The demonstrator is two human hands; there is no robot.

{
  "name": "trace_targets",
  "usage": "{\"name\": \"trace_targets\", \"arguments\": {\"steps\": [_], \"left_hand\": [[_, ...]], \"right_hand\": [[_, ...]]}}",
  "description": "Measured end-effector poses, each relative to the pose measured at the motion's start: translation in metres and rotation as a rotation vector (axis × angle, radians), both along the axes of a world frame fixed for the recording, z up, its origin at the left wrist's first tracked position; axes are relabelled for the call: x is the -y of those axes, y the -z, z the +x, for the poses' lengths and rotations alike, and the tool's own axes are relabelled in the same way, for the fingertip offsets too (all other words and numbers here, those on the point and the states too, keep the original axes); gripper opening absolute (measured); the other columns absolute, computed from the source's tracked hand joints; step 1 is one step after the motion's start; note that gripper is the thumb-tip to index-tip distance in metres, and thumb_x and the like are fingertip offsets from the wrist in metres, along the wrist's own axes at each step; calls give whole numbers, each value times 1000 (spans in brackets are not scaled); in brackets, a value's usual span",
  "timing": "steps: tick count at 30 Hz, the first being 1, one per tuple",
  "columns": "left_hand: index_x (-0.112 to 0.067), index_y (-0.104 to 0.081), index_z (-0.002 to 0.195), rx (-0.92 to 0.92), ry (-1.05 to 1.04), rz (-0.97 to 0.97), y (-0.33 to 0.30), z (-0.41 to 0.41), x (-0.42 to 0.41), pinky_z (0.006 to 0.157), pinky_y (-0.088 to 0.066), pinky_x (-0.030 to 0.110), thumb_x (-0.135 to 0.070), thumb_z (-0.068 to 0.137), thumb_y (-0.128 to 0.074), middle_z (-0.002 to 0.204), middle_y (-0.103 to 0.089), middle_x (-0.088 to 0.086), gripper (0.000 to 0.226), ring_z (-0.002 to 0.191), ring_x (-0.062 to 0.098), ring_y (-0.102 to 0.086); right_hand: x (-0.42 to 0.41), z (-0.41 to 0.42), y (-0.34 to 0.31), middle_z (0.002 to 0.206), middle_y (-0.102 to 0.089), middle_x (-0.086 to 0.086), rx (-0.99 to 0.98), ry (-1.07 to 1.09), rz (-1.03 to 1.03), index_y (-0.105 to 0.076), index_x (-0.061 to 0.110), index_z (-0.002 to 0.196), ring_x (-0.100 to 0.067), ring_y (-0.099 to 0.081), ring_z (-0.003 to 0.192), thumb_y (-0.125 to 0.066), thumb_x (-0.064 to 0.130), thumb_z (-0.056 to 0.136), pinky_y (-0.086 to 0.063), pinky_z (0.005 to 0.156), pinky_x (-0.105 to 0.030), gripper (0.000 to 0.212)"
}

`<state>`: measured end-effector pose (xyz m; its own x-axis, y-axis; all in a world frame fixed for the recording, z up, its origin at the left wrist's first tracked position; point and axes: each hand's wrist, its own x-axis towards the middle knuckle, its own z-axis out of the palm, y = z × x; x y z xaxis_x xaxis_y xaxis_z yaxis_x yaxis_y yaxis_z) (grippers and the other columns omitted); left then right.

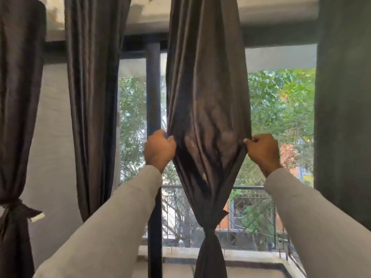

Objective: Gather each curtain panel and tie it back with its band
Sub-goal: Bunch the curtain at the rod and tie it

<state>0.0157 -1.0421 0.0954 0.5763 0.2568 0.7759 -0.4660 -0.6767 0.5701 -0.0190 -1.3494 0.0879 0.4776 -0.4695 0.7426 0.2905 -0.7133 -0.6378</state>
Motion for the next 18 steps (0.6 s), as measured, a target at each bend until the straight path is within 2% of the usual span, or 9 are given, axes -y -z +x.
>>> {"name": "trace_targets", "arguments": {"steps": [2, 4, 6, 8, 10, 12, 15, 18], "left_hand": [[-18, -56, 94, 62, -4, -8, -3, -3, -10, 71, -48, 38, -41, 100, -65, 85, -63, 5, 25, 87, 37, -66], [-22, -51, 104, 206, 78, 19, -6, -14, -7, 67, -48, 38, -48, 98, -67, 82, -61, 0, 31, 81, 33, -65], [-24, -50, 111, 374, 146, 16, -9, -31, 5, 64, -48, 37, -55, 98, -68, 82, -59, -4, 38, 75, 26, -62], [-23, -55, 106, 534, 190, 34, -14, -50, 19, 60, -44, 34, -53, 101, -67, 75, -54, -8, 33, 66, 19, -57], [-25, -55, 91, 627, 235, 94, -24, -63, 35, 57, -43, 35, -49, 103, -66, 68, -51, -8, 29, 61, 20, -53], [-21, -54, 81, 661, 258, 183, -34, -70, 53, 58, -49, 41, -47, 104, -63, 67, -56, -3, 36, 63, 30, -58], [-16, -58, 79, 685, 312, 282, -45, -81, 92, 59, -51, 45, -49, 102, -60, 70, -64, 5, 40, 69, 38, -65], [-18, -59, 79, 663, 364, 309, -56, -100, 141, 63, -54, 44, -55, 100, -56, 71, -69, 5, 43, 74, 39, -70]], "right_hand": [[13, -7, -1, 61, -70, -9, -13, -45, -16, -71, 7, 67, -31, -72, 63, -79, 37, 90, -50, 61, -34, 39], [6, -17, -7, 65, -74, -4, -38, -176, -54, -76, 13, 74, -20, -72, 55, -79, 45, 93, -50, 59, -28, 36], [-5, -31, -16, 66, -75, -2, -40, -240, -67, -77, 15, 80, -16, -70, 51, -73, 56, 94, -48, 55, -25, 44], [-11, -46, -25, 67, -76, -2, -27, -212, -76, -76, 13, 79, -16, -71, 50, -67, 63, 95, -47, 54, -25, 53], [-10, -62, -35, 66, -76, -2, -36, -143, -112, -77, 12, 78, -16, -71, 51, -68, 60, 96, -47, 53, -24, 51], [-2, -84, -44, 65, -76, -2, -48, -80, -150, -76, 13, 76, -15, -71, 50, -72, 51, 97, -48, 49, -23, 44], [21, -122, -50, 63, -74, -4, -40, 7, -172, -75, 8, 74, -13, -68, 47, -75, 42, 97, -47, 45, -17, 41], [58, -160, -50, 59, -73, -4, -53, 96, -170, -74, 8, 68, -12, -65, 45, -75, 39, 97, -49, 48, -20, 42]]}}
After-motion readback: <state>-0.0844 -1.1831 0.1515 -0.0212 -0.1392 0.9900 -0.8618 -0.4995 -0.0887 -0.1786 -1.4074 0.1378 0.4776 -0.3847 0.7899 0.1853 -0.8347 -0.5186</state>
